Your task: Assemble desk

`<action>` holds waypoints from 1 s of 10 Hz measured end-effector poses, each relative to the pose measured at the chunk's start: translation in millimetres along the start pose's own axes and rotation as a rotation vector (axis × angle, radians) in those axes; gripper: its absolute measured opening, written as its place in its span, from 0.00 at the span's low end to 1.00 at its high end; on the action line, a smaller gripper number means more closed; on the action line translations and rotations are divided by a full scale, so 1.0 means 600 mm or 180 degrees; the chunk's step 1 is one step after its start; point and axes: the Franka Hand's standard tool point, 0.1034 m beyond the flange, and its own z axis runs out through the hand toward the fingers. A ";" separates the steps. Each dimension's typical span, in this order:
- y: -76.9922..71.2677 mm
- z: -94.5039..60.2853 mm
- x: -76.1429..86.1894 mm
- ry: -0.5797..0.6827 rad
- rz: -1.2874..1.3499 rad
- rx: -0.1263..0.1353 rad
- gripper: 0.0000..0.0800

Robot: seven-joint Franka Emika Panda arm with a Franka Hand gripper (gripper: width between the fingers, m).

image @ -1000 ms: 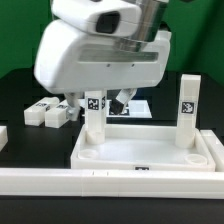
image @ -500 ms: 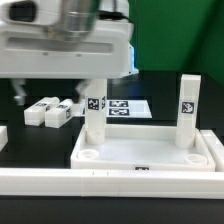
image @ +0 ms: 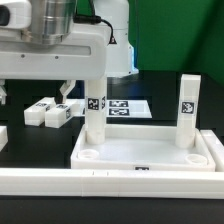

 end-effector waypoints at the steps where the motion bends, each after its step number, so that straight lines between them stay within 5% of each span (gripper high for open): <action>1: 0.006 0.019 -0.023 -0.0059 0.0218 0.0147 0.81; 3: 0.027 0.041 -0.061 -0.0127 0.0473 0.0346 0.81; 8: 0.025 0.052 -0.071 -0.0169 0.0484 0.0365 0.81; 10: 0.028 0.074 -0.116 -0.0526 0.0980 0.0705 0.81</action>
Offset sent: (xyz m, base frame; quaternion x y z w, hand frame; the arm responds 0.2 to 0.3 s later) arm -0.0389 -0.0113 -0.0156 0.0468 -0.0019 0.0310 0.9984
